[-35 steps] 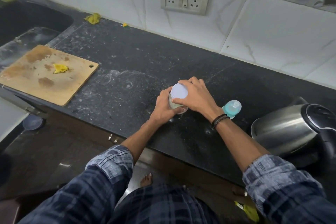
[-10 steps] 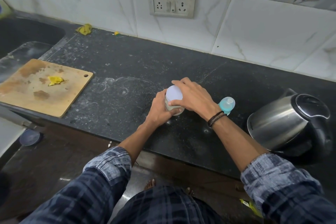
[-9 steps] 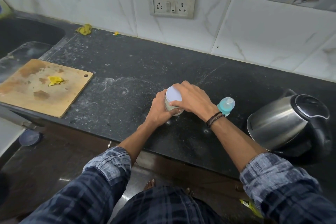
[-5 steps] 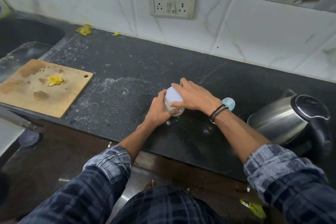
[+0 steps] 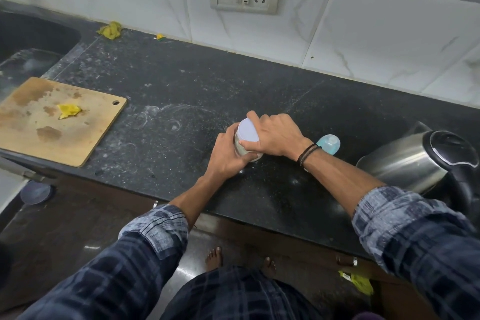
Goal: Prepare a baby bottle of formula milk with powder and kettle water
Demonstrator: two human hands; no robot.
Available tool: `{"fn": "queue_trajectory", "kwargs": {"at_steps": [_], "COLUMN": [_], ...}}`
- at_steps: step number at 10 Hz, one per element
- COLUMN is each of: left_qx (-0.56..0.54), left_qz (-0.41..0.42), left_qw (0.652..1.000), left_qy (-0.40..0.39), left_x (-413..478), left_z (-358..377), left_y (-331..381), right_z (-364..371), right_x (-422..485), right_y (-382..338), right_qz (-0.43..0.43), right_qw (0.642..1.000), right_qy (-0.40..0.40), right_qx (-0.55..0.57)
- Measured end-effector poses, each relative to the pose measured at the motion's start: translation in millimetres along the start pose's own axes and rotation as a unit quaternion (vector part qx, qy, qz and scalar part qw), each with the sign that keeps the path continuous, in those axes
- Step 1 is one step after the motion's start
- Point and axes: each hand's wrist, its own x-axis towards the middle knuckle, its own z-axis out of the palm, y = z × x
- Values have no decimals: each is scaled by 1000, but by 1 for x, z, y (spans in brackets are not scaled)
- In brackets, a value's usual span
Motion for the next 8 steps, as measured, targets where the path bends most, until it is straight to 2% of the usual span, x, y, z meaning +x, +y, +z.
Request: {"fn": "queue_trajectory", "kwargs": {"at_steps": [5,8], "left_qx": [44,43], "left_qz": [31,11], "left_qw": [999,998], "left_qy": [-9,-46], "left_x": [-4,3], "left_z": [-1,-8], "left_y": [-6,-5], "right_z": [7,-3], "right_x": [-5,-12], "right_y": [-12,-13], "right_qz": [68,88], "right_qw": [997,995], "right_qy": [45,29], "right_qx": [6,32]}}
